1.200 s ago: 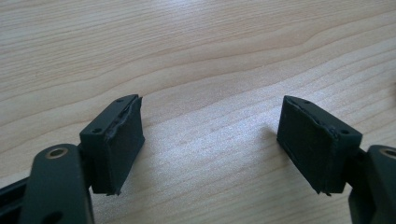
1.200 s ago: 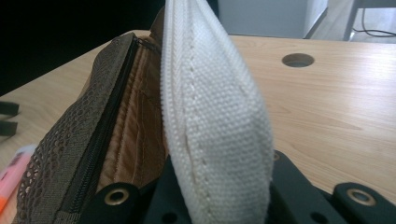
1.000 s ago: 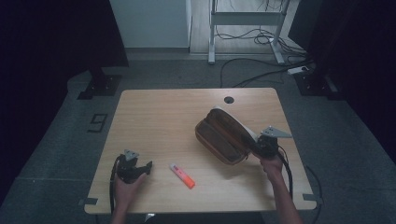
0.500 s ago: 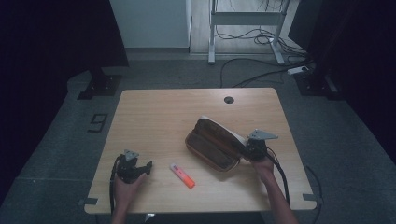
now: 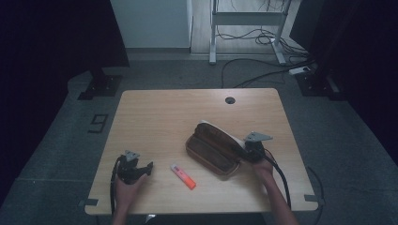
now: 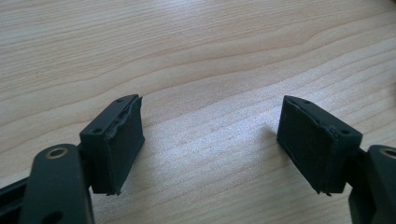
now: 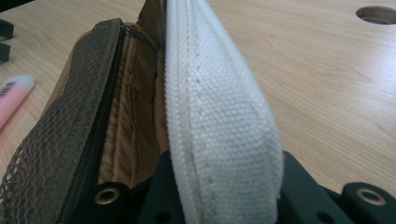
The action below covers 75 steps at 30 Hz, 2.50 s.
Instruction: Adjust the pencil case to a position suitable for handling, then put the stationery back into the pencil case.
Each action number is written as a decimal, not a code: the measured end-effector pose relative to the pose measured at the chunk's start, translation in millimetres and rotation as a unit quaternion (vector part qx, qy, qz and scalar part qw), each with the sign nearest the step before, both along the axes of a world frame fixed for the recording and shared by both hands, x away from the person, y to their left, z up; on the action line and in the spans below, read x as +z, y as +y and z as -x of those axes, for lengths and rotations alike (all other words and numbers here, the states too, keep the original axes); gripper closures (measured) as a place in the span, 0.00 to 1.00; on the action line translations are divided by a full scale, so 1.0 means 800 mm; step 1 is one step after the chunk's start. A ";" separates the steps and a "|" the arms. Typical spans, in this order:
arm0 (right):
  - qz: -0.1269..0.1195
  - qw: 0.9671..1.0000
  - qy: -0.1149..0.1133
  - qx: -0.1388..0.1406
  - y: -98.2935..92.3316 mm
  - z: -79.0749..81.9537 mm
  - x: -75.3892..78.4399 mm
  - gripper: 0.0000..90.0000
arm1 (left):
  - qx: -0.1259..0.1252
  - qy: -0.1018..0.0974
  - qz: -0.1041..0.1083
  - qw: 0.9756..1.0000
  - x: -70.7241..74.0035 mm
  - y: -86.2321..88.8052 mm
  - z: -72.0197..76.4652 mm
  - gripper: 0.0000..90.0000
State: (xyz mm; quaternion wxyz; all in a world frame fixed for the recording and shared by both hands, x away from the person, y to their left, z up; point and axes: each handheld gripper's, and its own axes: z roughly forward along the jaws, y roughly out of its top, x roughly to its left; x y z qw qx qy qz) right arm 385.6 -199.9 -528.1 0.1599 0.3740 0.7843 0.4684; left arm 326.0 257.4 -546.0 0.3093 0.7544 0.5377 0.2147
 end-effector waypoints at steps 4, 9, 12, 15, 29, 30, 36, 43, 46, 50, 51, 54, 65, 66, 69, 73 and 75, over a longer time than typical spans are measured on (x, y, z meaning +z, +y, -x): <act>0.009 1.000 0.001 -0.002 0.001 0.000 -0.002 0.74 | 0.000 0.000 0.000 1.000 0.000 0.000 0.000 0.25; 0.012 0.999 -0.009 -0.031 0.001 0.003 0.003 0.49 | 0.000 0.000 0.000 1.000 0.000 0.000 0.000 0.25; -0.006 0.997 -0.032 -0.063 -0.010 0.013 0.014 0.39 | 0.000 0.000 0.000 1.000 0.000 0.000 0.000 0.25; -0.019 0.997 -0.026 -0.069 -0.017 0.016 0.020 0.38 | 0.000 0.000 0.000 1.000 0.000 0.000 0.000 0.25; -0.046 0.994 -0.054 -0.078 -0.028 0.045 0.047 0.35 | 0.000 0.000 0.000 1.000 0.000 0.000 0.000 0.25; -0.049 0.995 -0.054 -0.074 -0.027 0.047 0.050 0.35 | 0.000 0.000 0.000 1.000 0.000 0.000 0.000 0.25; -0.060 0.995 -0.055 -0.056 -0.017 0.056 0.060 0.35 | 0.000 0.000 0.000 1.000 0.000 0.000 0.000 0.25; -0.054 0.996 -0.056 -0.039 -0.001 0.065 0.065 0.36 | 0.000 0.000 0.000 1.000 0.000 0.000 0.000 0.25; -0.057 0.995 -0.062 -0.045 -0.001 0.069 0.069 0.36 | 0.000 0.000 0.000 1.000 0.000 0.000 0.000 0.25; -0.060 0.994 -0.076 -0.046 0.001 0.075 0.076 0.36 | 0.000 0.000 0.000 1.000 0.000 0.000 0.000 0.25; -0.062 0.994 -0.078 -0.044 0.002 0.077 0.078 0.36 | 0.000 0.000 0.000 1.000 0.000 0.000 0.000 0.25; -0.063 0.994 -0.083 -0.037 0.006 0.081 0.082 0.36 | 0.000 0.000 0.000 1.000 0.000 0.000 0.000 0.25; -0.060 0.995 -0.077 0.008 0.038 0.091 0.082 0.38 | 0.000 0.000 0.000 1.000 0.000 0.000 0.000 0.25; -0.057 0.996 -0.073 0.015 0.043 0.092 0.081 0.38 | 0.000 0.000 0.000 1.000 0.000 0.000 0.000 0.25; -0.056 0.996 -0.070 0.021 0.051 0.094 0.079 0.38 | 0.000 0.000 0.000 1.000 0.000 0.000 0.000 0.25; -0.057 0.996 -0.065 0.027 0.058 0.094 0.077 0.38 | 0.000 0.000 0.000 1.000 0.000 0.000 0.000 0.25; -0.055 0.996 -0.062 0.030 0.063 0.095 0.074 0.37 | 0.000 0.000 0.000 1.000 0.000 0.000 0.000 0.25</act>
